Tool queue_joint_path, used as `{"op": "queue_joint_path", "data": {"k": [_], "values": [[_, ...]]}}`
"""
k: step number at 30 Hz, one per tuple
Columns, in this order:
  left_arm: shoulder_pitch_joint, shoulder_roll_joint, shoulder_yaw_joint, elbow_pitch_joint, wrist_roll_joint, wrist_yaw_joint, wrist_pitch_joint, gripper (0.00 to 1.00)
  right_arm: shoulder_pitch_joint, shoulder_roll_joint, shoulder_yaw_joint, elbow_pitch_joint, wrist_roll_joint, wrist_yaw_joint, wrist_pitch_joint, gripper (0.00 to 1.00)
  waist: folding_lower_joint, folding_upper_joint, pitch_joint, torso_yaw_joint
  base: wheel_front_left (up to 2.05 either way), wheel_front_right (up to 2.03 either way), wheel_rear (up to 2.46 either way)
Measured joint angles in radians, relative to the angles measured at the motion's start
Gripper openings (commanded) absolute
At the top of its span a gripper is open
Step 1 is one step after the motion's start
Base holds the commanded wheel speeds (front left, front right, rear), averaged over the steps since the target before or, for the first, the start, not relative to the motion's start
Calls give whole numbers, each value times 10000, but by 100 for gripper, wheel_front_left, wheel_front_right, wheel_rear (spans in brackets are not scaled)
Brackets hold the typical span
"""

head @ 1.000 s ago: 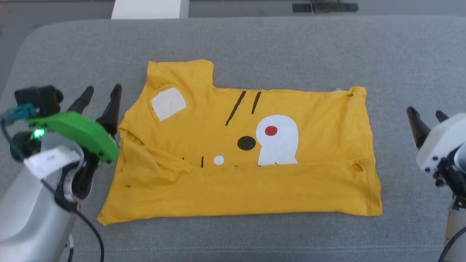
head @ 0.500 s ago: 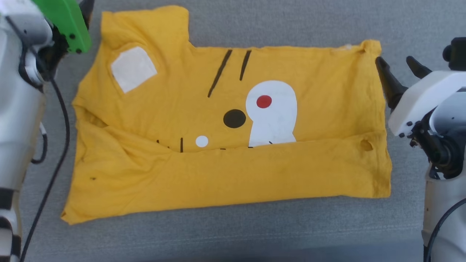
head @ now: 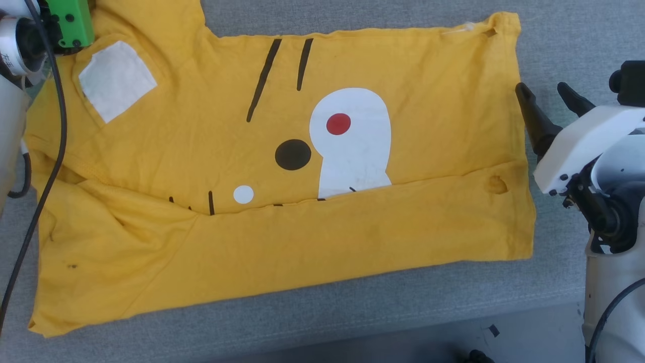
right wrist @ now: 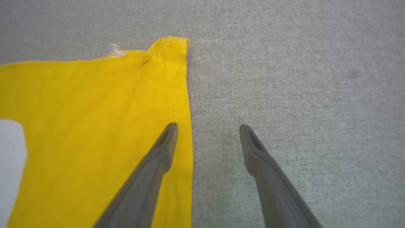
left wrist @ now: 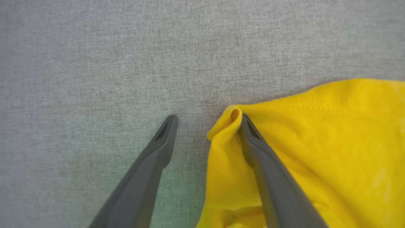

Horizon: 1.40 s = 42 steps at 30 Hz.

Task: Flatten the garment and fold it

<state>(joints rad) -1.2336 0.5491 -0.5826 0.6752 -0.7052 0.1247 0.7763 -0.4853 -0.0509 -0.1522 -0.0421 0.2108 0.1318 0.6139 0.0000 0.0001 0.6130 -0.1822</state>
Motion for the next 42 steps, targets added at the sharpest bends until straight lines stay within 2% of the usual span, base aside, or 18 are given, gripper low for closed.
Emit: {"op": "queue_joint_path", "data": {"k": [1, 2, 10, 14, 18, 27, 36, 37, 39, 42], "values": [[7, 12, 67, -98, -61, -2, -6, 6, 0, -2, -27, 2, 0, 0, 0, 100, 0, 0, 44, -5, 0, 0, 0], [19, 19, 115, -159, -128, -12, -38, 0, 0, 0, -42, 4, 0, 0, 0, 100, 0, 0, 67, 8, 0, 0, 0], [495, -502, 642, -510, -926, -458, -1151, 0, -175, 2, -155, -56, -516, 0, 217, 100, 1, 0, -201, 373, 0, 0, 0], [713, -865, 1018, -922, -1444, -754, -1804, 0, -680, -2, -238, -134, -1011, 0, 823, 100, 1, 0, -491, 680, 0, 0, 0], [872, -813, 1243, -1582, -1561, -972, -2303, 0, -1440, -184, -345, 155, -1465, 0, 1555, 100, 0, -1, -711, 1038, 0, 0, 0], [1450, -815, 1419, -2491, -1852, -1018, -2696, 0, -2598, -922, -387, 1423, -2606, 0, 2995, 100, 1, -1, -553, 1721, 0, 0, 0], [1585, -748, 1484, -2924, -1893, -961, -2809, 0, -2891, -970, 46, 2042, -2813, -4, 3413, 100, 1, -1, -23, 1972, 0, 0, 0], [1621, -734, 1496, -2953, -1898, -961, -2838, 0, -2948, -986, 59, 2054, -2786, -12, 3499, 38, 0, -1, 3, 1990, 0, 0, 0], [1713, -711, 1519, -2968, -1925, -959, -2913, 0, -3007, -1005, 63, 2084, -2685, -13, 3553, 0, 0, -1, -13, 2007, 0, 0, 0], [1851, -717, 1661, -2955, -1979, -957, -3212, 0, -3001, -878, -27, 2117, -2499, -2, 3411, 0, 1, -1, -176, 2021, 0, 0, 0]]}}
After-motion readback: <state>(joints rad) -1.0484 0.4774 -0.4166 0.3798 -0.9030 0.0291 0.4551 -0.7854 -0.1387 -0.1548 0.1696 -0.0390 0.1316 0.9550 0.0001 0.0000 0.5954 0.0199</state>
